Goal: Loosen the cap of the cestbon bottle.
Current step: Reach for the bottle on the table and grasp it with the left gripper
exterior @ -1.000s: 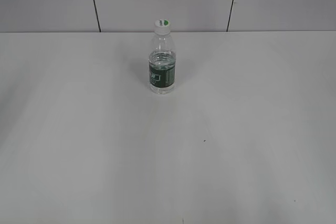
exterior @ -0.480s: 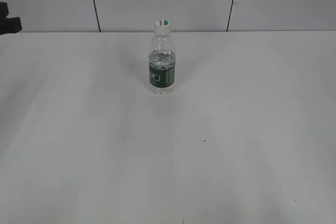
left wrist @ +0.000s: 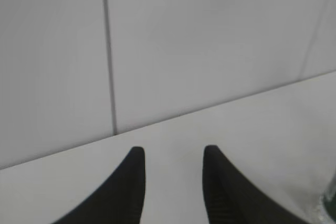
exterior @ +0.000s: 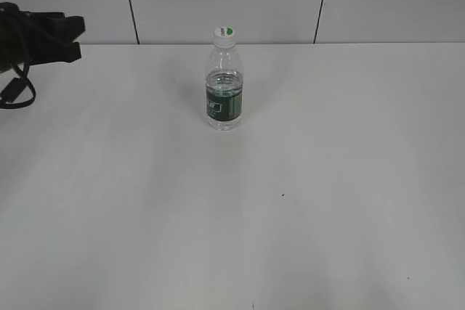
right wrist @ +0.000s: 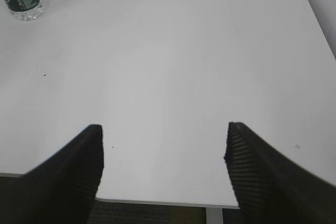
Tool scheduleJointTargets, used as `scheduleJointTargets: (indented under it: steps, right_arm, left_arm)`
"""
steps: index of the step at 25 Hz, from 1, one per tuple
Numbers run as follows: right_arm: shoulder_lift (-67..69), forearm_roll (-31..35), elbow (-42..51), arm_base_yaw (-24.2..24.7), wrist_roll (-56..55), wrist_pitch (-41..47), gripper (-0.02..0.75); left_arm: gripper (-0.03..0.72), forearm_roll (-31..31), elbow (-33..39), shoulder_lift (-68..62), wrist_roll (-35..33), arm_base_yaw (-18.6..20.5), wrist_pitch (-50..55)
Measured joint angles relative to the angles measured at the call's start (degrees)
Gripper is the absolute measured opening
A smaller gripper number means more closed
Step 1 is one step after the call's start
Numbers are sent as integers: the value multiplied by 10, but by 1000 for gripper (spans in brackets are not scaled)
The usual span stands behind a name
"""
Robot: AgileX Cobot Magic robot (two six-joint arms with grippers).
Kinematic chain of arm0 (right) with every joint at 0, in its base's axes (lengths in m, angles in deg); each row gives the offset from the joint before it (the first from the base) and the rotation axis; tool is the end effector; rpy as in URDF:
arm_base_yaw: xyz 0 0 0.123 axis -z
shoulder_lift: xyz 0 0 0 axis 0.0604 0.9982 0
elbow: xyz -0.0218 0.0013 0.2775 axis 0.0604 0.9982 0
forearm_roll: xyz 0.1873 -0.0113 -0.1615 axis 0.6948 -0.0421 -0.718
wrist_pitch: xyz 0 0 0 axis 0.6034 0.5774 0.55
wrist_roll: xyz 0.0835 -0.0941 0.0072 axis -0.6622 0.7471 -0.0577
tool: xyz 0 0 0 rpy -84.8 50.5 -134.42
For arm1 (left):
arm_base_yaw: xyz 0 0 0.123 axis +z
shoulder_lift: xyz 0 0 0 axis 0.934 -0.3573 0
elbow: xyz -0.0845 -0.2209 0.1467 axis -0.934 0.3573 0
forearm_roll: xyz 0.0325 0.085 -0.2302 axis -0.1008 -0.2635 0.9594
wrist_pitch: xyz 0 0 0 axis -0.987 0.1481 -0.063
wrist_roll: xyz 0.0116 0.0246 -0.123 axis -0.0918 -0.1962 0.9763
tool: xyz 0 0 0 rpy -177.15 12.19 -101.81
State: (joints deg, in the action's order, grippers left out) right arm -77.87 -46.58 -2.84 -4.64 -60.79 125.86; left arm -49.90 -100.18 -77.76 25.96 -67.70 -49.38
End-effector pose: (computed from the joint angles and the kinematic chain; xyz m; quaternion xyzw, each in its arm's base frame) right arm 0.0247 0.0115 0.2607 -0.1014 0.8491 0.0001 0.5183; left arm 0.3776 -0.0449 0.1829 0.1677 0.7533 -0.1317 0.6221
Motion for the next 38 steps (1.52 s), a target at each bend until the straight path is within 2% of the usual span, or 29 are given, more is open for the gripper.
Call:
scheduleJointTargets:
  steps: [3, 6, 14, 20, 26, 33, 35, 38]
  right_arm:
    - [0, 0, 0, 0, 0, 0, 552]
    - [0, 0, 0, 0, 0, 0, 552]
    - [0, 0, 0, 0, 0, 0, 552]
    - [0, 0, 0, 0, 0, 0, 552]
    - [0, 0, 0, 0, 0, 0, 552]
    - [0, 0, 0, 0, 0, 0, 552]
    - [0, 0, 0, 0, 0, 0, 552]
    - [0, 0, 0, 0, 0, 0, 552]
  left_arm:
    - [235, -102, -41, -51, 87, 12, -51]
    - [235, -177, -82, -103, 148, 25, -111]
    - [236, -377, -195, -205, 174, 31, -218]
    - [237, -477, -221, -227, 216, 30, -234]
    - [238, -503, -225, -233, 253, 30, -236]
    - [244, -516, -282, -265, 274, 12, -237]
    - [281, -516, -296, -278, 276, 0, -238]
    - [441, -514, -313, -300, 284, -17, -239]
